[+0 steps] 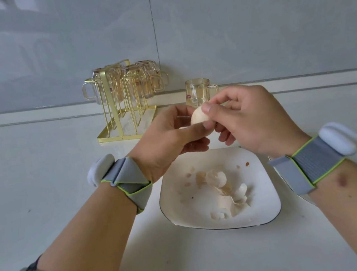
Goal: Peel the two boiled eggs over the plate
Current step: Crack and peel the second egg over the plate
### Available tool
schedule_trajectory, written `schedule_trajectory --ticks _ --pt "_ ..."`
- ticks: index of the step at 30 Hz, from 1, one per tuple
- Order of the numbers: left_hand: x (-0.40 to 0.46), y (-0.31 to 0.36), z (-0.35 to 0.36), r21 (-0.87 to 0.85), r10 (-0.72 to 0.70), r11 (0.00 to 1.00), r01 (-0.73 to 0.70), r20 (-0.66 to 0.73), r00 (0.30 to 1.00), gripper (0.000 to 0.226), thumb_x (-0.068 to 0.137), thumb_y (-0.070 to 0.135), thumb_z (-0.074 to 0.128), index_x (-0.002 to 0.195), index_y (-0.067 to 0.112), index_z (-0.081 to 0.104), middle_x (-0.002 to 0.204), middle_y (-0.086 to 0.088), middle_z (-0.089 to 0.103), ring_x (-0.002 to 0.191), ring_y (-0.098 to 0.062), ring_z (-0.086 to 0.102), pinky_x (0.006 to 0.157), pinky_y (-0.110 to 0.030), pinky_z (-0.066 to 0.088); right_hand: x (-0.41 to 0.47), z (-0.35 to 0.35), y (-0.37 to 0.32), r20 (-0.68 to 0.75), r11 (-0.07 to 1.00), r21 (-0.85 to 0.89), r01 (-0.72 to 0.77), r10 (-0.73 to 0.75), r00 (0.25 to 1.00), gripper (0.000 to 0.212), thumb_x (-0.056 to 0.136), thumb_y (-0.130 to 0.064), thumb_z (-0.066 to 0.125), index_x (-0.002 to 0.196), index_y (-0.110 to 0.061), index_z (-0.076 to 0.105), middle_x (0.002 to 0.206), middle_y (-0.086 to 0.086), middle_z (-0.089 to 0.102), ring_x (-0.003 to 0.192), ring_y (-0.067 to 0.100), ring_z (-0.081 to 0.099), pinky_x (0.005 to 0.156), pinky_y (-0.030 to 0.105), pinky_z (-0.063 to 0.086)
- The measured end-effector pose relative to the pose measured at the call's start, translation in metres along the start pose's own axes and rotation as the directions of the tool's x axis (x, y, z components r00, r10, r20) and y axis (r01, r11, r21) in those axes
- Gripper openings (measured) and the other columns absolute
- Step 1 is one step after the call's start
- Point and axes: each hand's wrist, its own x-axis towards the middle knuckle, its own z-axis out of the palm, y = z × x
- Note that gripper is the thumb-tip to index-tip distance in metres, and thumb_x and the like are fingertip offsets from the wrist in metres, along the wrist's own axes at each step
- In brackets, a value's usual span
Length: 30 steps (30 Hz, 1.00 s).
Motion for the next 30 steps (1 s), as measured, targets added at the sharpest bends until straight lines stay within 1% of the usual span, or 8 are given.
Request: schedule_trajectory --ticks 3,6,10,12,16,19,22,30 --pt "-0.0007 -0.001 -0.0005 0.135 0.048 0.99 -0.047 -0.002 0.999 0.055 0.067 0.025 0.079 0.11 0.0 0.056 0.098 -0.01 0.064 0.068 -0.022 0.064 0.062 -0.028 0.053 -0.0009 -0.0001 -0.0001 0.024 1.0 -0.009 0.011 -0.011 1.0 0.019 0.089 -0.041 0.068 0.096 -0.025 0.073 0.059 0.001 0.069 0.046 0.014 0.066 0.048 0.031 0.055" --pt "-0.0001 -0.0011 -0.0019 0.195 0.047 0.98 -0.046 -0.001 0.999 0.054 0.066 0.028 0.084 0.106 0.002 0.057 0.095 -0.007 0.064 0.065 -0.022 0.063 0.059 -0.03 0.052 -0.003 -0.0014 -0.0011 0.046 0.994 -0.081 0.075 -0.072 0.996 0.018 0.092 -0.04 0.064 0.095 -0.028 0.078 0.054 -0.003 0.066 0.044 0.006 0.06 0.045 0.018 0.047" --pt "-0.0003 -0.0005 -0.0027 0.207 0.025 0.978 -0.025 0.003 1.0 0.044 0.069 0.026 0.082 0.099 0.006 0.058 0.085 -0.004 0.065 0.063 -0.022 0.063 0.055 -0.031 0.051 -0.0048 -0.0015 -0.0036 0.047 0.979 -0.163 0.12 -0.114 0.992 0.033 0.098 -0.034 0.056 0.076 -0.021 0.076 0.052 -0.001 0.062 0.045 0.007 0.057 0.05 0.025 0.047" --pt "-0.0005 0.0001 -0.002 0.224 0.027 0.974 -0.025 -0.004 1.0 0.043 0.069 0.028 0.08 0.098 0.006 0.058 0.083 -0.004 0.065 0.061 -0.02 0.061 0.053 -0.03 0.048 -0.0049 -0.0018 -0.0046 0.043 0.976 -0.184 0.115 -0.109 0.993 0.038 0.099 -0.033 0.055 0.072 -0.016 0.074 0.051 -0.001 0.061 0.045 0.007 0.055 0.052 0.028 0.047" --pt "-0.0004 0.0016 -0.0008 0.24 0.027 0.971 -0.022 -0.017 1.0 0.037 0.069 0.029 0.079 0.093 0.009 0.059 0.077 -0.006 0.064 0.056 -0.016 0.055 0.051 -0.028 0.042 -0.005 -0.0014 -0.0054 0.036 0.967 -0.222 0.129 -0.124 0.992 0.044 0.1 -0.03 0.052 0.061 -0.011 0.063 0.051 0.003 0.062 0.044 0.01 0.055 0.054 0.03 0.047" --pt "-0.0002 0.0015 -0.0002 0.23 0.016 0.973 -0.011 -0.019 1.0 0.034 0.07 0.028 0.076 0.092 0.008 0.06 0.076 -0.007 0.064 0.06 -0.017 0.056 0.054 -0.03 0.043 -0.0047 -0.0012 -0.0055 0.045 0.968 -0.215 0.129 -0.122 0.991 0.044 0.1 -0.028 0.051 0.063 -0.007 0.063 0.052 0.005 0.063 0.043 0.014 0.057 0.048 0.026 0.047" --pt "0.0007 0.0007 -0.0003 0.224 0.004 0.975 0.002 -0.03 1.0 0.035 0.07 0.027 0.073 0.094 0.005 0.062 0.076 -0.006 0.064 0.061 -0.018 0.057 0.057 -0.03 0.046 -0.0039 -0.0017 -0.0037 0.054 0.982 -0.162 0.101 -0.094 0.994 0.042 0.1 -0.026 0.05 0.066 -0.006 0.063 0.051 0.004 0.064 0.037 0.013 0.057 0.039 0.017 0.04" --pt "0.0012 0.0009 -0.0021 0.198 -0.017 0.98 0.027 -0.05 0.999 0.029 0.069 0.025 0.066 0.092 0.007 0.063 0.074 -0.005 0.064 0.061 -0.017 0.059 0.057 -0.028 0.048 0.0003 -0.0024 0.0011 0.006 0.982 -0.172 0.082 -0.082 0.997 0.037 0.101 -0.025 0.046 0.076 -0.011 0.069 0.053 0.001 0.066 0.039 0.012 0.061 0.04 0.017 0.043"
